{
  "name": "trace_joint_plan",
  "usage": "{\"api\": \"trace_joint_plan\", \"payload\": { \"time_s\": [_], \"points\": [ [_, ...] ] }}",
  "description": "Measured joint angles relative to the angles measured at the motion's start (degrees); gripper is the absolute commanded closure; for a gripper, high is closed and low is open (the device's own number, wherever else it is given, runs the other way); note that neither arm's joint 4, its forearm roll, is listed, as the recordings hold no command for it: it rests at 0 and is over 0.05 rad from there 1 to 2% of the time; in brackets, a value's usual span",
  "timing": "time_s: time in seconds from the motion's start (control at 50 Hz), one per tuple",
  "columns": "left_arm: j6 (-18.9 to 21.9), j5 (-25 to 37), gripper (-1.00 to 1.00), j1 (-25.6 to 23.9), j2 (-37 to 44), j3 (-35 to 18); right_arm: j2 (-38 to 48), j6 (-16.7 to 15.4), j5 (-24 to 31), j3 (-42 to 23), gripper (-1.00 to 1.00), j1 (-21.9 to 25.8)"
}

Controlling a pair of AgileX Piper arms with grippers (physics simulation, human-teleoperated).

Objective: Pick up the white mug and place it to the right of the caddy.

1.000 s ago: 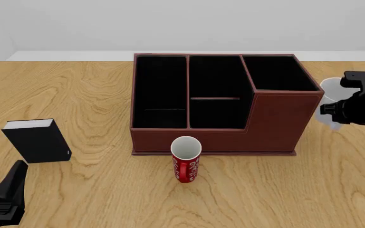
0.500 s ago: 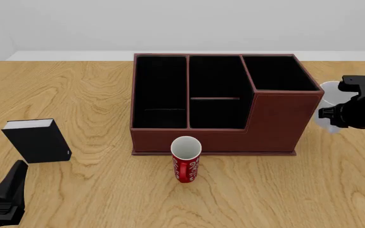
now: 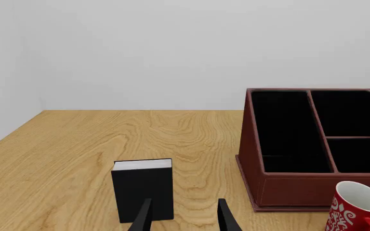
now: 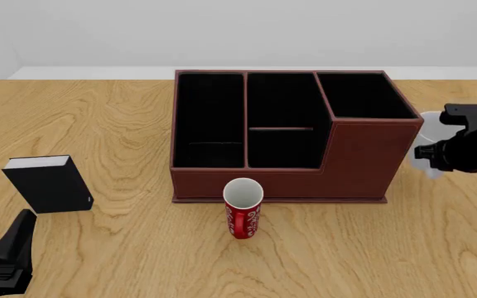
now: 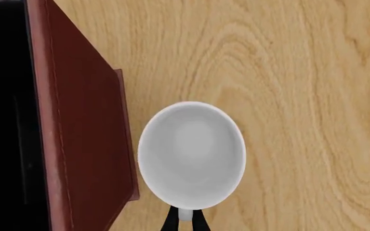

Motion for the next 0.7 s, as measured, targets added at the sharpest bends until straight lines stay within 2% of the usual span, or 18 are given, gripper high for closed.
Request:
{"api": "trace_joint_plan", "payload": {
  "time_s": [0.7],
  "points": [
    [0.0, 0.0, -1.0, 0.0, 0.0, 0.0, 1.2, 0.2, -2.2, 2.5, 1.0, -0.3]
  ]
}}
